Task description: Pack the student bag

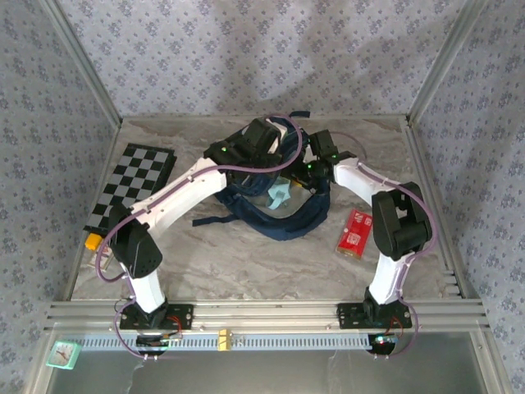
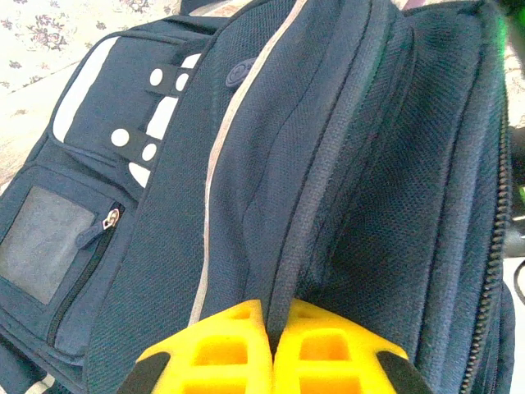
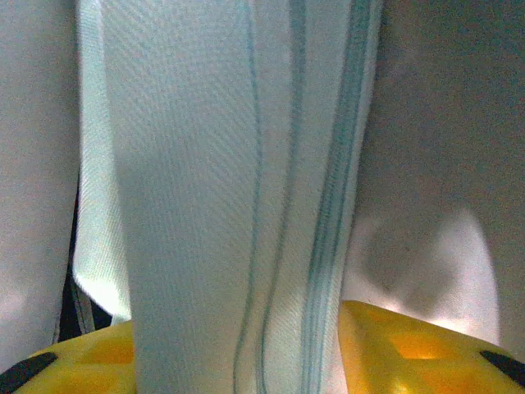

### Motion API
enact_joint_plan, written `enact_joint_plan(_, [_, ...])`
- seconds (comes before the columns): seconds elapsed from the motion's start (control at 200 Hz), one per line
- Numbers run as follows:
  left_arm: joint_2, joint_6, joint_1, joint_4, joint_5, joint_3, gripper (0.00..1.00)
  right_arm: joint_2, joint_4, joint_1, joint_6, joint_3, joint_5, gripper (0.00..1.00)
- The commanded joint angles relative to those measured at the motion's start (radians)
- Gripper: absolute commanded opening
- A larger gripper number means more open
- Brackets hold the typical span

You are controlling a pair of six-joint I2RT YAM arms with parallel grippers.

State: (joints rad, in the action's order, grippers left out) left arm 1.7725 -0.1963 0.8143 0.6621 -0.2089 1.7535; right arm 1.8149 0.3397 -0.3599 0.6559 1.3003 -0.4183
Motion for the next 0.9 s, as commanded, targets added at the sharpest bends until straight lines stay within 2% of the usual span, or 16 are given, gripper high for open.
enact_joint_plan(0.0, [-0.071, -0.023, 0.005, -0.064, 0.015, 0.061, 0.00, -0.143, 0.066, -0.012, -0.071, -0.055, 0.113, 0.53])
enact_joint_plan(0.1, [-0.071, -0.035, 0.001, -0.065, 0.025, 0.053, 0.00, -0.227, 0.025, -0.019, -0.045, -0.172, 0.092, 0.52])
enact_joint_plan(0.24, [-0.071, -0.046, -0.002, -0.070, 0.040, 0.048, 0.00, -0.226, -0.070, -0.060, 0.021, -0.230, 0.021, 0.47])
enact_joint_plan(0.315, [-0.074, -0.051, -0.003, -0.071, 0.041, 0.048, 0.00, -0.188, -0.079, -0.096, 0.013, -0.202, 0.038, 0.42])
enact_joint_plan(0.405, [-0.079, -0.063, -0.005, -0.076, 0.038, 0.043, 0.00, -0.118, -0.083, -0.105, -0.005, -0.152, 0.047, 0.26])
enact_joint_plan(0.52, [-0.085, -0.101, -0.006, -0.082, 0.040, 0.036, 0.00, -0.035, -0.175, -0.111, -0.019, -0.116, 0.007, 0.25])
enact_joint_plan(0.63, [-0.095, -0.118, -0.008, -0.095, 0.025, 0.019, 0.00, 0.012, -0.154, -0.123, -0.090, -0.035, 0.015, 0.22])
enact_joint_plan(0.7, [-0.096, -0.135, -0.021, -0.086, 0.029, 0.018, 0.00, -0.031, -0.203, -0.122, -0.102, -0.079, 0.021, 0.23])
enact_joint_plan(0.79, [-0.100, -0.146, -0.031, -0.093, 0.036, 0.002, 0.00, -0.111, -0.259, -0.115, -0.100, -0.167, 0.053, 0.35])
enact_joint_plan(0.895, [-0.101, -0.153, -0.035, -0.101, 0.040, -0.005, 0.00, -0.175, -0.193, -0.117, -0.142, -0.195, 0.097, 0.42])
